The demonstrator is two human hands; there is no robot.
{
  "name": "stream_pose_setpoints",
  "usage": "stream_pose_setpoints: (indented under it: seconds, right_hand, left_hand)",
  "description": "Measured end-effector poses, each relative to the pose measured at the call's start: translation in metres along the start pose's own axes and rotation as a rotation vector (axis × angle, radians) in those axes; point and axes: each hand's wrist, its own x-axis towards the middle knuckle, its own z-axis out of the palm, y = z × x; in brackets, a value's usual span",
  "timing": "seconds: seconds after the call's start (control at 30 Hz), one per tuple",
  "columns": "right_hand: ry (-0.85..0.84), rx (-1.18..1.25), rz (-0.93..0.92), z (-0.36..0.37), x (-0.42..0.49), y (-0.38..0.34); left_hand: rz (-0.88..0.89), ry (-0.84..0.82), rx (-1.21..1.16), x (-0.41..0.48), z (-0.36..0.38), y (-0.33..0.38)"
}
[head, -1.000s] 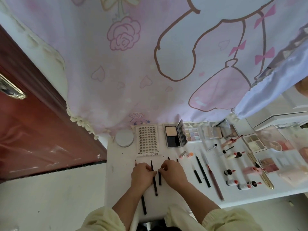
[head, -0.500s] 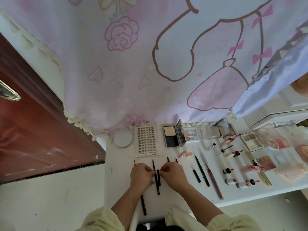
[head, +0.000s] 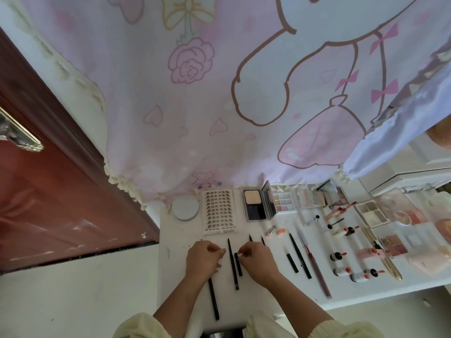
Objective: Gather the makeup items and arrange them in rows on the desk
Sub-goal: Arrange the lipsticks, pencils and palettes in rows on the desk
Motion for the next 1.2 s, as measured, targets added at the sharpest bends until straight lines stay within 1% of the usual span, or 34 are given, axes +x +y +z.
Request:
stream_pose_setpoints:
  seconds: [0.13, 0.37, 0.47, 0.63, 0.87, 1.0, 1.1, 1.2]
  right_hand:
    - [0.020, -0.005, 0.003, -0.004, 0.002, -0.007]
    - [0.037, -0.011, 0.001, 0.001, -0.001, -0.022]
    - [-0.014, -0.016, -0.045, 0.010, -0.008, -0.030]
    - [-0.144, -0.160, -0.101, 0.033, -0.020, -0.044]
    - [-0.202, -0.304, -0.040, 0.054, -0.025, -0.053]
    - [-0.220, -0.284, 0.001, 0.058, -0.025, -0.054]
    - [-0.223, -0.244, -0.006, 0.052, -0.025, -0.053]
    - [-0.228, -0.149, -0.040, 0.045, -0.027, -0.049]
  left_hand:
    - [-0.002, 0.095, -0.047, 0.004, -0.023, -0.006]
    - [-0.051, 0.111, -0.054, -0.003, -0.035, -0.029]
    - [-0.068, 0.101, -0.032, -0.005, -0.036, -0.039]
    - [-0.087, 0.083, -0.020, -0.006, -0.039, -0.044]
    - [-0.064, 0.049, -0.001, -0.007, -0.040, -0.047]
    - [-0.051, 0.035, -0.033, -0.006, -0.039, -0.047]
    - [-0.067, 0.021, -0.080, -0.003, -0.040, -0.045]
    - [-0.083, 0.040, -0.198, 0.001, -0.042, -0.042]
